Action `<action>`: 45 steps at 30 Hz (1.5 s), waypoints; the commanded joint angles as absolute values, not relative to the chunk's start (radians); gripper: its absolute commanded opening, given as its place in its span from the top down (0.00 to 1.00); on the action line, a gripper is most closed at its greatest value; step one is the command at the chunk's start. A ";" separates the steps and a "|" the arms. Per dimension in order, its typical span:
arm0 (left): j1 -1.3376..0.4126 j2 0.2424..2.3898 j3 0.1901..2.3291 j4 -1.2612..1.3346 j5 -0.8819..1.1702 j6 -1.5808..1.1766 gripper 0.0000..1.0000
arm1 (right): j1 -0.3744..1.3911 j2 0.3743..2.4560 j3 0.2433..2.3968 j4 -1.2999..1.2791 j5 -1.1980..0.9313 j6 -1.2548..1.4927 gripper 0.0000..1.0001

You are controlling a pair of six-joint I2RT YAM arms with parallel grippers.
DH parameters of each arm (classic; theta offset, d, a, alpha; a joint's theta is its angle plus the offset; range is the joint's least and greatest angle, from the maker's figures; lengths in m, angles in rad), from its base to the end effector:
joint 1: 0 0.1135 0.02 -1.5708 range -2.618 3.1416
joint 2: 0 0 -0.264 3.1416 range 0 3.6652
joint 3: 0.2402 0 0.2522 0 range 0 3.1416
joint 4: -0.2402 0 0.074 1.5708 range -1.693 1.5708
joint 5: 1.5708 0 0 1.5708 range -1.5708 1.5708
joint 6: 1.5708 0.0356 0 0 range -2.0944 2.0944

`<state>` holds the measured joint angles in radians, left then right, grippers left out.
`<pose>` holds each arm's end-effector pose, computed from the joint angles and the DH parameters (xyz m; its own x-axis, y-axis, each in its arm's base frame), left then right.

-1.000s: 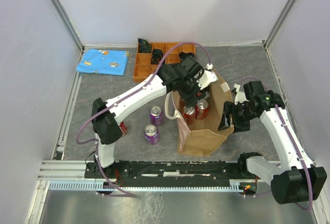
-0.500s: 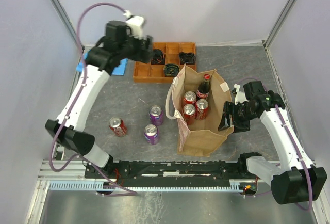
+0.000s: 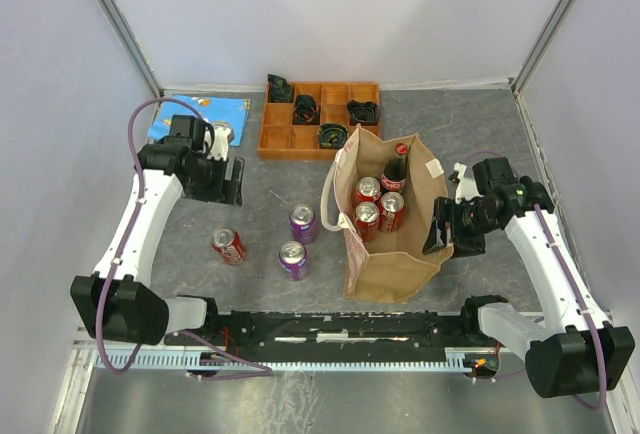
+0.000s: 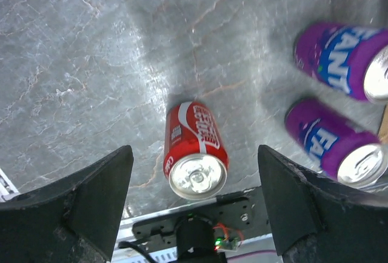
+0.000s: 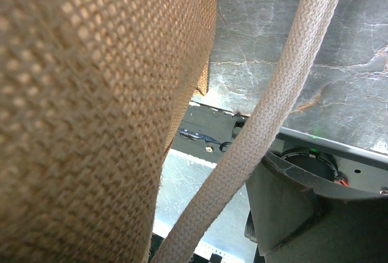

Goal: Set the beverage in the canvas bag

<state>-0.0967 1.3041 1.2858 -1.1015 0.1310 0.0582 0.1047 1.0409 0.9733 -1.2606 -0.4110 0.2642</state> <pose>0.2425 -0.0282 0.3253 -0.8854 0.1438 -0.4420 0.2043 0.9746 -0.0920 0.1583 0.0309 0.2811 -0.9818 0.1375 -0.1306 0.0675 0.8969 0.4371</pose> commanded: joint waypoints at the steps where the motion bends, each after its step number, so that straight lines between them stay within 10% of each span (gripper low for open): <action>1: -0.097 1.218 1.240 -1.123 0.173 0.236 0.11 | 0.111 1.031 0.963 -1.288 -0.425 0.249 0.26; 20: -0.109 1.180 0.962 -1.108 0.169 0.462 0.12 | 0.115 1.025 0.961 -1.290 -0.407 0.258 0.27; 26: -0.116 1.190 0.957 -1.051 0.185 0.437 0.54 | 0.115 1.028 0.961 -1.290 -0.403 0.259 0.27; 31: -0.121 1.203 0.983 -1.045 0.205 0.435 0.70 | 0.116 1.026 0.960 -1.286 -0.399 0.262 0.27; 38: -0.134 1.221 0.986 -1.034 0.221 0.419 0.12 | 0.117 1.032 0.961 -1.286 -0.399 0.261 0.27; 45: -0.148 1.246 0.994 -1.007 0.211 0.413 0.08 | 0.117 1.043 0.963 -1.288 -0.400 0.259 0.27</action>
<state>-0.1398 1.2331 0.9527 -1.0557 0.1890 0.4168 0.1097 1.0397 0.9680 -1.2598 -0.4099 0.2649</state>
